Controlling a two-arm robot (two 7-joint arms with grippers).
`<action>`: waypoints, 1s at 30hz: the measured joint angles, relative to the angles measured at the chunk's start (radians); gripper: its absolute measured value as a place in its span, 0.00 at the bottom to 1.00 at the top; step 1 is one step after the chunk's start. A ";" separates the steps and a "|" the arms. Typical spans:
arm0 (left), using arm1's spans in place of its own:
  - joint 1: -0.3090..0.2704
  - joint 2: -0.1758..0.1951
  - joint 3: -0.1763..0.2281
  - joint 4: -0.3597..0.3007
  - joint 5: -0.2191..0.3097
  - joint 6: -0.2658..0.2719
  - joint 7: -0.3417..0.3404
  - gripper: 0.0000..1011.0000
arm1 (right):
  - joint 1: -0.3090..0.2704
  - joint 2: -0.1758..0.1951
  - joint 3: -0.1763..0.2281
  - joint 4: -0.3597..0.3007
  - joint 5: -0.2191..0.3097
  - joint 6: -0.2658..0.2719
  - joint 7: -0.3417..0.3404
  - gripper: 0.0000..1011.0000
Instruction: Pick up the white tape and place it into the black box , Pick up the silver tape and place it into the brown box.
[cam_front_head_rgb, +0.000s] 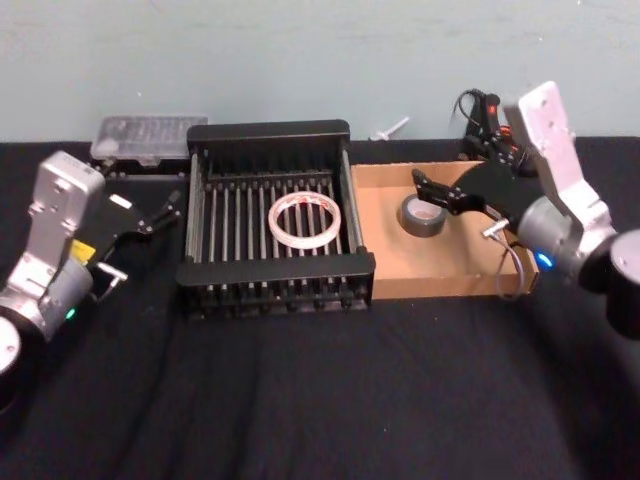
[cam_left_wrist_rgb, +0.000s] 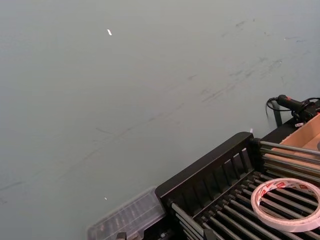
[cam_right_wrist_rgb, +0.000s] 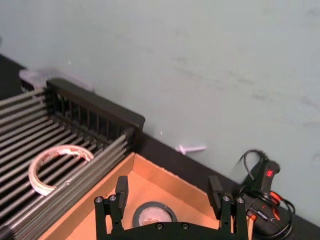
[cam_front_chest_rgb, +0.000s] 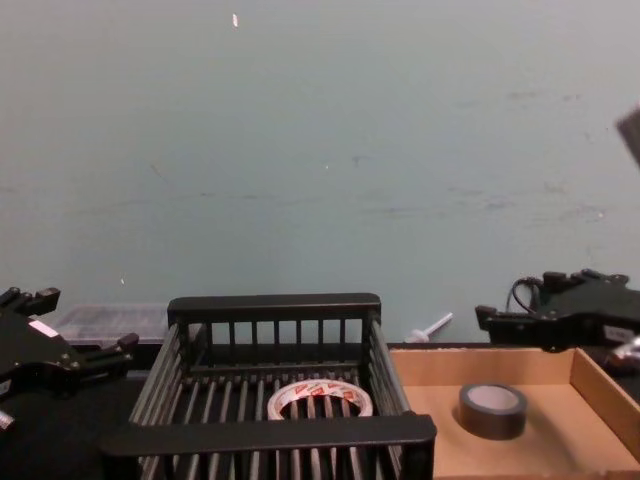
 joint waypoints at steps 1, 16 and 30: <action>0.000 0.000 0.000 0.000 0.000 0.000 0.000 0.99 | -0.013 0.001 0.005 -0.009 0.002 -0.017 -0.002 0.99; 0.000 0.000 0.000 0.000 0.000 0.000 0.000 0.99 | -0.152 0.010 0.046 -0.064 0.013 -0.223 0.006 0.99; 0.000 0.000 0.000 0.000 0.000 0.000 0.000 0.99 | -0.155 -0.001 0.054 -0.044 0.008 -0.218 -0.001 0.99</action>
